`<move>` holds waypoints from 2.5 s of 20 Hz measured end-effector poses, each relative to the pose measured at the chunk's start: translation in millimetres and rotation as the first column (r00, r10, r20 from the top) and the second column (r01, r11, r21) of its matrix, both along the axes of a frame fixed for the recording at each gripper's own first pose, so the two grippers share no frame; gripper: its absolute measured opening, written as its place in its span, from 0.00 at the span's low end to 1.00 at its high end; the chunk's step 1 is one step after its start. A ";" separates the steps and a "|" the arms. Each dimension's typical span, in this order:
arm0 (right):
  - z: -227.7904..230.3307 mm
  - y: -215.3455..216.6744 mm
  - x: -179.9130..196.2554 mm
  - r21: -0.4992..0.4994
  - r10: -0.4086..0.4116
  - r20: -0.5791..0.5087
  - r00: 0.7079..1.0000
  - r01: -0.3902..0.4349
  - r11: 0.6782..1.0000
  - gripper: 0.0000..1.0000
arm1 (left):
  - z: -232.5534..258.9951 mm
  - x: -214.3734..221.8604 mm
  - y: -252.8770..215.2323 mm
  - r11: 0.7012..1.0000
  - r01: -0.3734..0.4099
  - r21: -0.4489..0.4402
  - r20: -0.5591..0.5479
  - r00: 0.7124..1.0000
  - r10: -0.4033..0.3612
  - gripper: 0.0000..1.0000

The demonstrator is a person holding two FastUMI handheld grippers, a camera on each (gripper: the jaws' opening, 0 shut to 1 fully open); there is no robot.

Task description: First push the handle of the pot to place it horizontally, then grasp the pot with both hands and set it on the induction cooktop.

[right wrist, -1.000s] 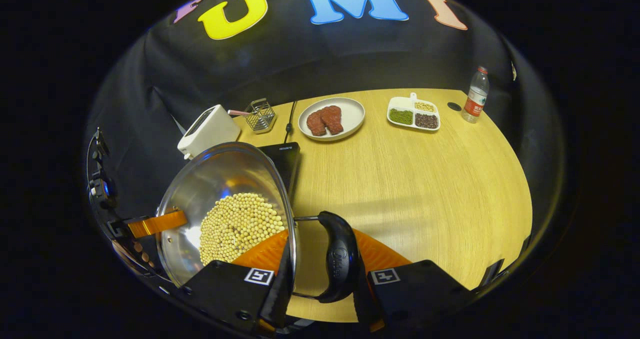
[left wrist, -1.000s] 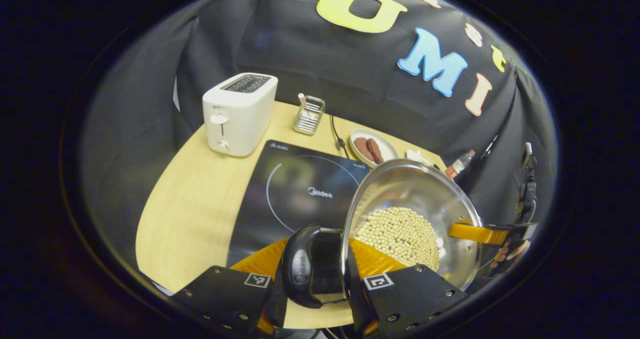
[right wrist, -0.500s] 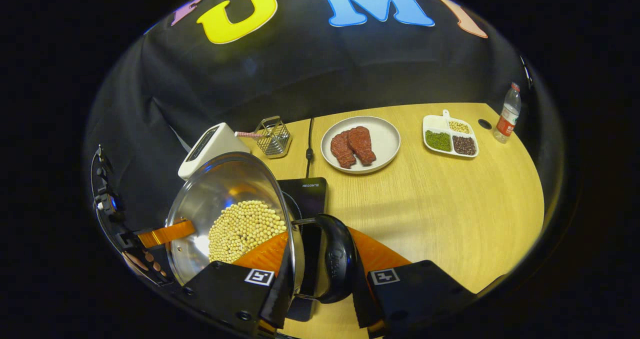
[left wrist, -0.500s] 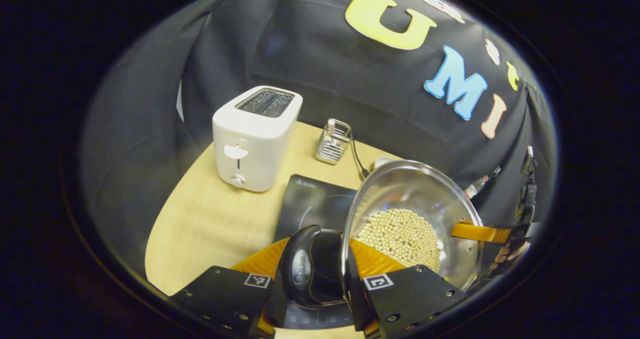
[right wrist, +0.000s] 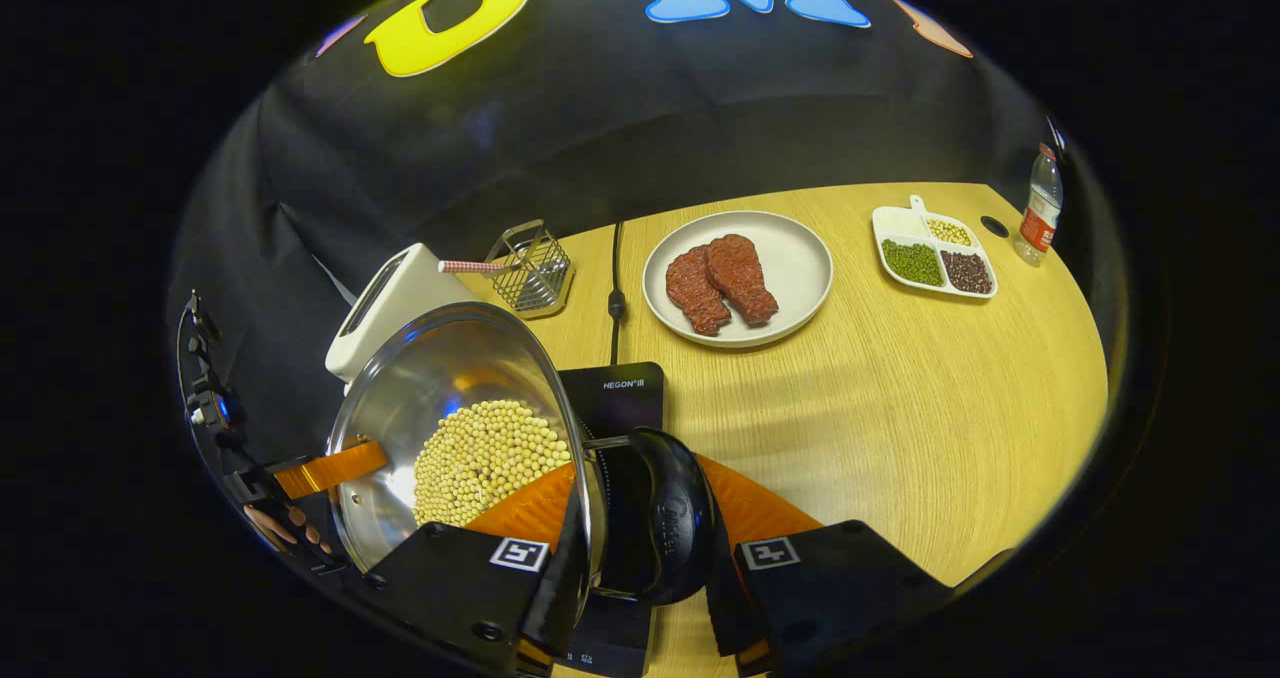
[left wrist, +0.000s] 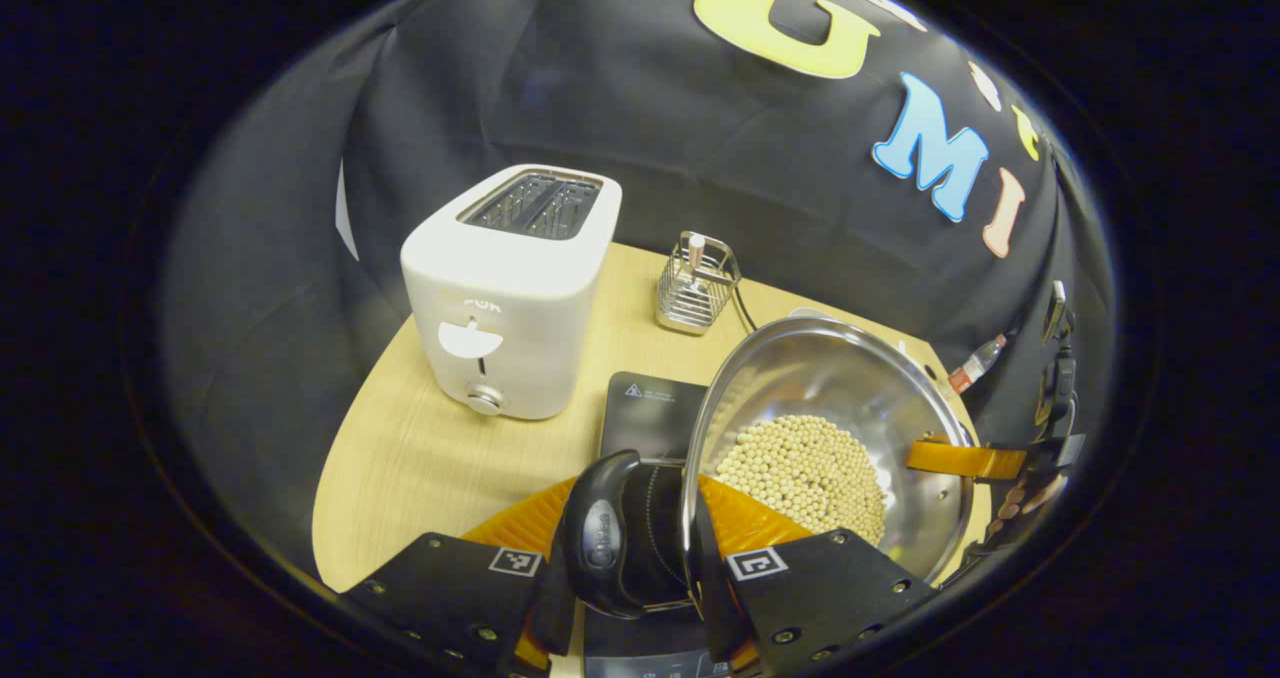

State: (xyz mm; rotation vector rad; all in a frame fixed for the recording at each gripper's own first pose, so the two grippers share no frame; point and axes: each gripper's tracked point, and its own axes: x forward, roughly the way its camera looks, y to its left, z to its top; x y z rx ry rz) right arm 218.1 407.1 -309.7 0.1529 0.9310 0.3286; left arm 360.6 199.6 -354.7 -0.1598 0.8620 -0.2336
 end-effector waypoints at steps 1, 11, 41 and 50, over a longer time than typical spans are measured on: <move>-7.1 2.7 3.2 -0.003 0.004 -0.009 1.000 -0.004 1.000 0.55 | -3.3 1.5 2.4 1.000 0.001 0.005 -0.008 1.000 -0.001 0.52; -30.7 7.5 9.6 -0.028 0.004 -0.025 1.000 -0.005 1.000 0.54 | -20.3 11.5 -12.2 1.000 0.012 0.015 -0.039 0.999 -0.011 0.53; 97.4 -71.2 -21.3 -0.107 0.013 0.295 0.955 0.019 0.994 0.93 | 153.5 -35.5 -78.2 0.929 -0.011 0.370 0.204 0.976 -0.070 0.76; 205.0 -197.1 -60.8 -0.135 -0.034 0.571 0.820 0.134 0.982 0.98 | 274.3 -96.2 -141.7 0.958 -0.224 0.181 0.455 0.882 0.120 0.76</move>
